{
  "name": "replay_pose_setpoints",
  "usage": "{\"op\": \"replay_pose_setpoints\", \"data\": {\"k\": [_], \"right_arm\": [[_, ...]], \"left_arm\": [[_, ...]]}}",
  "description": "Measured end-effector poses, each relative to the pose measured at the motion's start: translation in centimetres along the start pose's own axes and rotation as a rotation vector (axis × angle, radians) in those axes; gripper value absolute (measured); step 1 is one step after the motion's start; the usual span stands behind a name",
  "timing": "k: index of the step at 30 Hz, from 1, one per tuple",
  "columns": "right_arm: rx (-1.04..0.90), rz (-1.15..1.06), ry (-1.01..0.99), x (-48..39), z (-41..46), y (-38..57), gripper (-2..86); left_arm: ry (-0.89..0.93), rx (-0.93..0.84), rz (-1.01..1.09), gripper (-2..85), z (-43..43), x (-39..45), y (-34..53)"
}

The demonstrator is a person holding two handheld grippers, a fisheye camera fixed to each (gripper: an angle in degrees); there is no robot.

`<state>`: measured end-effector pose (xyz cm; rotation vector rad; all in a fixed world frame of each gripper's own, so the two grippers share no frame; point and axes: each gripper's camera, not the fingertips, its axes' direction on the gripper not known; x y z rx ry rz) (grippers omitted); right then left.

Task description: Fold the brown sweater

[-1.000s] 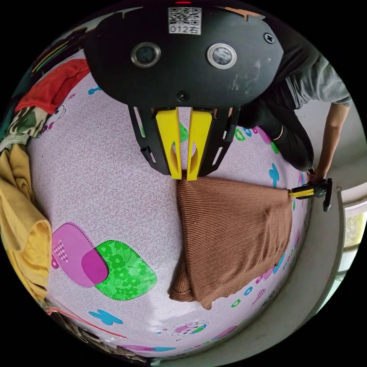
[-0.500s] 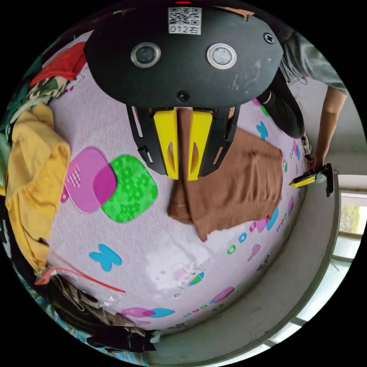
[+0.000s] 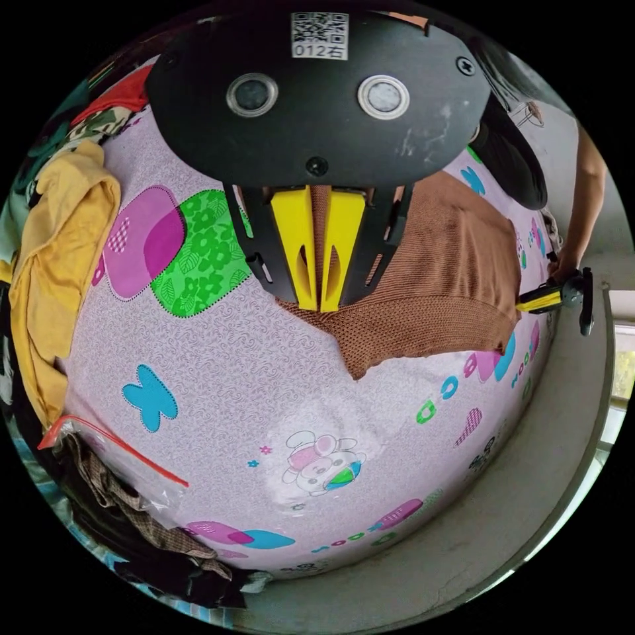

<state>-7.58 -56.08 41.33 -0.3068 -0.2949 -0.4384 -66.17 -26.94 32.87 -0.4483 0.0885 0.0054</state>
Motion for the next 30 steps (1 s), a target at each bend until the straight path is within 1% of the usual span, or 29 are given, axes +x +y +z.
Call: {"op": "replay_pose_setpoints", "data": {"k": [4,7,9,10,11,12,14,17,21,25,28,30], "right_arm": [[0.038,0.002,0.036,-3.4,-0.6,2.4,-0.9],[0.176,-0.047,0.118,-7.7,-2.9,5.5,-0.8],[0.285,-0.164,0.131,-12.4,-4.6,8.7,-0.8],[0.298,-0.204,0.125,-13.8,-4.8,9.5,-0.8],[0.311,-0.291,0.117,-16.8,-4.9,11.2,-0.8],[0.316,-0.371,0.104,-19.9,-4.8,12.9,-0.8],[0.301,-0.485,0.063,-24.7,-4.1,15.7,-0.8],[0.264,-0.652,-0.011,-32.2,-2.5,20.5,-0.5],[0.226,-0.846,-0.055,-40.9,-0.5,26.4,2.2],[0.215,-0.985,-0.07,-46.7,0.5,31.1,5.0],[0.24,-1.079,-0.037,-50.8,1.5,34.5,5.9],[0.289,-1.139,0.042,-53.6,2.5,36.9,6.1]], "left_arm": [[0.056,-0.003,-0.016,0.7,0.2,-2.5,0.6],[0.128,0.059,-0.088,1.2,-1.0,-5.8,2.2],[0.189,0.119,-0.15,1.6,-1.7,-8.3,3.7],[0.251,0.143,-0.199,2.0,-1.7,-10.1,4.7],[0.33,0.155,-0.249,2.7,-1.4,-11.8,5.6],[0.37,0.162,-0.274,3.0,-1.2,-12.6,6.1],[0.511,0.191,-0.346,4.9,0.1,-15.1,7.8],[0.622,0.196,-0.404,7.5,2.2,-16.9,9.5],[0.642,0.191,-0.428,9.6,4.0,-18.0,10.9],[0.631,0.181,-0.431,11.1,5.0,-19.1,11.6],[0.628,0.17,-0.424,11.8,5.5,-20.0,11.8],[0.631,0.165,-0.416,11.9,5.8,-20.4,12.0]]}}
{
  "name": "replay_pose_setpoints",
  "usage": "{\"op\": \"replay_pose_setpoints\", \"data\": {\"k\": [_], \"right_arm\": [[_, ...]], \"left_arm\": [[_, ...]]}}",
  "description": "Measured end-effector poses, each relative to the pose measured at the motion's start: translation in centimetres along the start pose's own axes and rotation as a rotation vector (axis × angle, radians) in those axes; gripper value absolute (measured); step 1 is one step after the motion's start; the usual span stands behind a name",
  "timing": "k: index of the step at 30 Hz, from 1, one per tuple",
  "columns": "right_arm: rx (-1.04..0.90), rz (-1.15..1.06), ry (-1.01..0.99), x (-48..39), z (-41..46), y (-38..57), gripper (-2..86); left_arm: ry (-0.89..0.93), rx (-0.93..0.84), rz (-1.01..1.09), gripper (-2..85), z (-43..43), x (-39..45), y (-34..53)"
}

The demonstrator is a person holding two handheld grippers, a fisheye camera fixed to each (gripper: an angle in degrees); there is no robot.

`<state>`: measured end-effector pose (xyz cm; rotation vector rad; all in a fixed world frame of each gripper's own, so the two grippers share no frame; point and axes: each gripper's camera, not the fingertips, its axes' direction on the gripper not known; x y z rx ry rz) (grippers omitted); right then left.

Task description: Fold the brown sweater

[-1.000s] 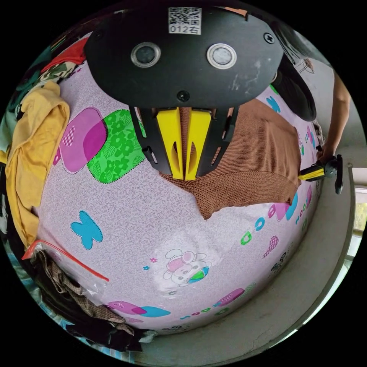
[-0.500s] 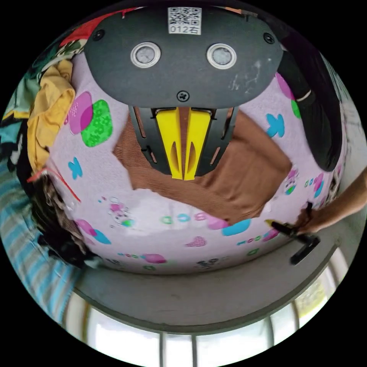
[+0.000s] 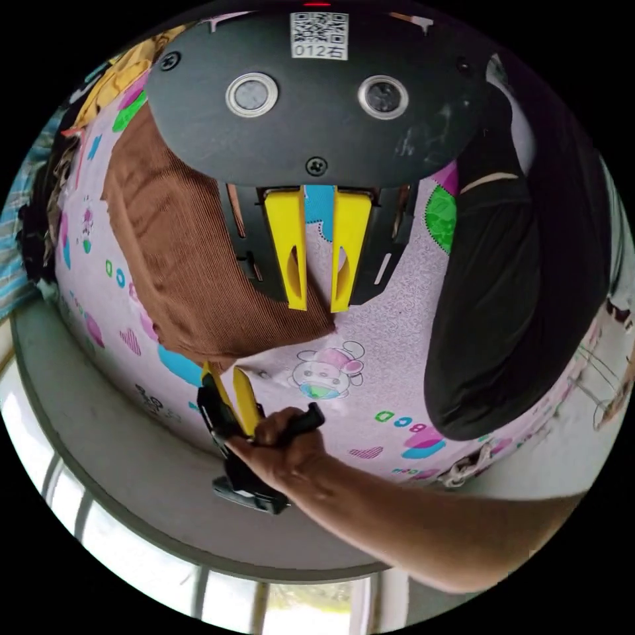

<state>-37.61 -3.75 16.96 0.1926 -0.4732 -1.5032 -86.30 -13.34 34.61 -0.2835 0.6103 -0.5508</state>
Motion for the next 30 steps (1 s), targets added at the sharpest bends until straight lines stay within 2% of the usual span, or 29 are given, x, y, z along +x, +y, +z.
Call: {"op": "replay_pose_setpoints", "data": {"k": [9,16,23,30], "right_arm": [[-0.055,-0.079,0.075,-6.6,2.2,-2.9,8.7],[-0.088,-0.048,0.075,-7.9,3.0,-3.5,8.6],[-0.105,-0.023,0.11,-8.6,2.8,-2.6,2.2],[-0.053,0.103,0.005,-6.1,-0.3,-0.9,-0.3]], "left_arm": [[0.037,0.033,-0.002,11.4,-0.7,-2.0,0.1],[-0.034,0.037,0.038,9.6,-1.0,-1.7,0.2],[-0.071,0.033,0.059,5.0,-0.7,-1.3,0.9],[-0.039,0.067,0.07,2.4,-3.6,-0.4,3.0]]}}
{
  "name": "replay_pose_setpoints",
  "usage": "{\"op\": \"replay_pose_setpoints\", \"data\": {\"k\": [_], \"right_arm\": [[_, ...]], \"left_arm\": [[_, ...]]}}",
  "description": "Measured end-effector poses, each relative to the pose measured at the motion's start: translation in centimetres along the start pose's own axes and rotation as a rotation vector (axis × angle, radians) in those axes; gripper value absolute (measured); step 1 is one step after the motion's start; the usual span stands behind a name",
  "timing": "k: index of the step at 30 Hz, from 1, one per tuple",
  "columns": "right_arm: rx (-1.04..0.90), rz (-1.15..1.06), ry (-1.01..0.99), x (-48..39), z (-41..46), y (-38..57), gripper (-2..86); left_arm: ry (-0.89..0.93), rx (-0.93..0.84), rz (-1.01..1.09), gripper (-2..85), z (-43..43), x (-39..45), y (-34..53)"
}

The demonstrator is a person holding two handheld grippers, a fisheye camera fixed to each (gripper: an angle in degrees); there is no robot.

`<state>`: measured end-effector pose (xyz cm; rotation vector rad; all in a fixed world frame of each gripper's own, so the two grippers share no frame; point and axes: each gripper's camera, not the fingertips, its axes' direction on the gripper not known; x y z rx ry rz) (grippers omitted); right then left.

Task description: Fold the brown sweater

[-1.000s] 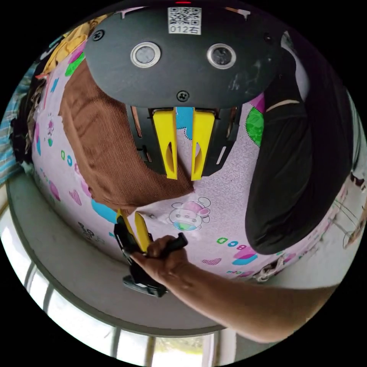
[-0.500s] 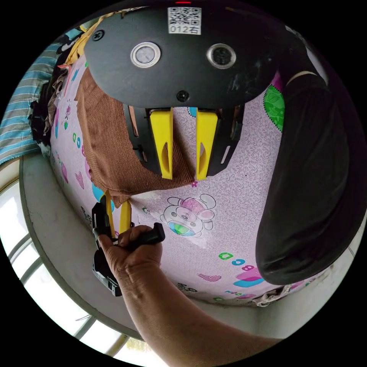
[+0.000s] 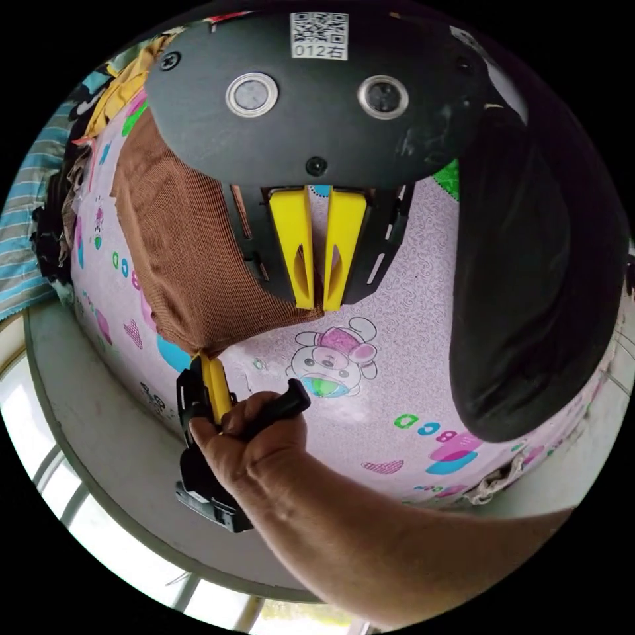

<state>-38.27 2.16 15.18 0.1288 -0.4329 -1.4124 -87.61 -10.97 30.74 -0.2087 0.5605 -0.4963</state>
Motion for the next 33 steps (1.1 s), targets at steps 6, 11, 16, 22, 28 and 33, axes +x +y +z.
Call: {"op": "replay_pose_setpoints", "data": {"k": [6,11,16,22,28,33], "right_arm": [[0.105,0.069,-0.099,1.9,-3.7,2.3,-0.5],[0.18,0.164,-0.172,5.7,-6.8,5.4,-0.5],[0.235,0.278,-0.232,12.3,-9.8,10.1,-0.4],[0.27,0.388,-0.214,20.9,-13.4,18.1,-0.4],[0.264,0.526,-0.235,29.1,-15.1,27.2,-0.5],[0.246,0.673,-0.274,36.6,-14.7,35.5,-0.4]], "left_arm": [[-0.019,0.054,-0.004,1.6,-4.5,1.2,3.7],[0.019,0.131,-0.068,1.3,-7.2,3.0,6.2],[0.06,0.181,-0.066,1.3,-7.1,7.4,6.7],[0.102,0.209,-0.027,1.3,-4.6,15.4,5.8],[0.087,0.188,0.039,1.2,0.0,24.7,4.5],[0.05,0.145,0.105,1.1,4.9,32.2,3.7]]}}
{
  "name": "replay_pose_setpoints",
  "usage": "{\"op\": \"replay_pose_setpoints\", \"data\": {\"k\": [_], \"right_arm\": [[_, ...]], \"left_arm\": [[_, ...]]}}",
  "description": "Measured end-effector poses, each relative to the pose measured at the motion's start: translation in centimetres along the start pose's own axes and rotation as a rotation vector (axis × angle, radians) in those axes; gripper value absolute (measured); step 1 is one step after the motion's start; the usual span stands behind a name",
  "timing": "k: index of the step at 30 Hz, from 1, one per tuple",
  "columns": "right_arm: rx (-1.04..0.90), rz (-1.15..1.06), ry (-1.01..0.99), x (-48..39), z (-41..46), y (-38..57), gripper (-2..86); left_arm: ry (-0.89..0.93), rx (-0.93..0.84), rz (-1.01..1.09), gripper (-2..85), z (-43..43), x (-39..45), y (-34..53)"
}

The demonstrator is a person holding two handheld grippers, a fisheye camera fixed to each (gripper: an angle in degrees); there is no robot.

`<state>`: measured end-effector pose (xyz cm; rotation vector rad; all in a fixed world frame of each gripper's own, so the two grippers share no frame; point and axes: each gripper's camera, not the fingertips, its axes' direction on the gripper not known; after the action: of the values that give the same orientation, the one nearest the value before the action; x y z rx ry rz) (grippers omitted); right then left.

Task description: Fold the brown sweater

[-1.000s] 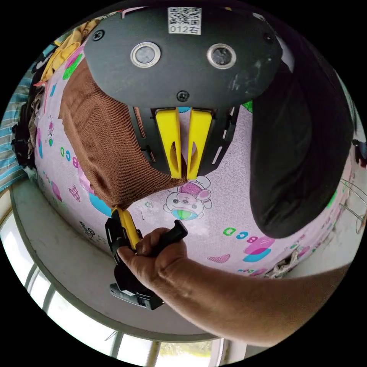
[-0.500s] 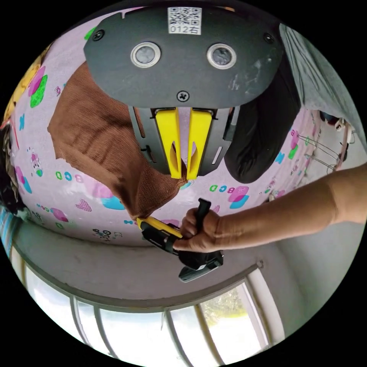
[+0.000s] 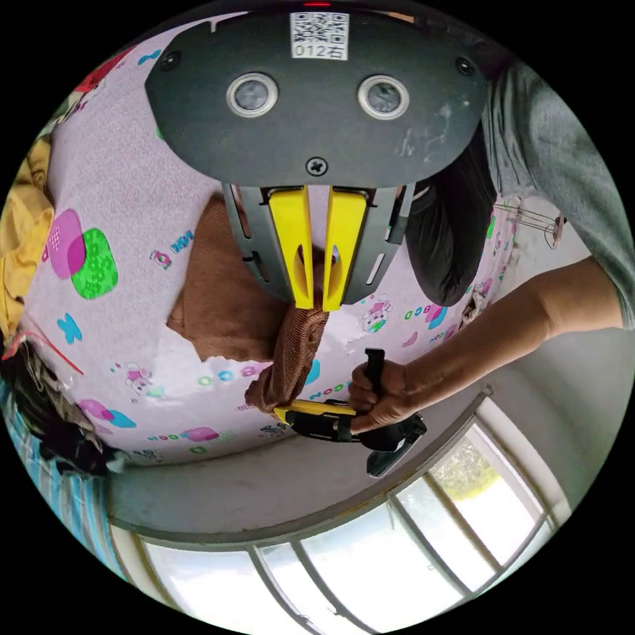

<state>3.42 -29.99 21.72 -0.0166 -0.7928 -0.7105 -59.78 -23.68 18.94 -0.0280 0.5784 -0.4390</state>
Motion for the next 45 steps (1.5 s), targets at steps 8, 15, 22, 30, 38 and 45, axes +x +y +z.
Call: {"op": "replay_pose_setpoints", "data": {"k": [8,15,22,30,38,45], "right_arm": [[-0.021,0.277,-0.085,13.3,-0.9,3.8,-0.1],[-0.038,0.598,-0.185,23.1,0.5,6.2,0.2],[-0.09,0.637,-0.195,26.6,0.7,4.7,1.8],[-0.207,0.416,0.097,26.1,-1.0,-2.4,3.9],[-0.342,0.215,0.152,22.3,-1.5,-10.4,4.1],[-0.459,0.15,0.239,20.3,-0.3,-10.8,4.6]], "left_arm": [[-0.112,-0.146,0.057,1.0,11.1,9.2,1.0],[-0.218,-0.192,0.158,2.1,15.7,15.4,3.0],[-0.307,-0.146,0.502,4.0,10.2,22.3,9.1],[-0.468,-0.273,0.693,5.1,9.3,23.8,24.1],[-0.555,-0.258,0.749,4.6,13.8,25.1,30.9],[-0.646,-0.235,0.791,4.0,16.5,27.3,32.8]]}}
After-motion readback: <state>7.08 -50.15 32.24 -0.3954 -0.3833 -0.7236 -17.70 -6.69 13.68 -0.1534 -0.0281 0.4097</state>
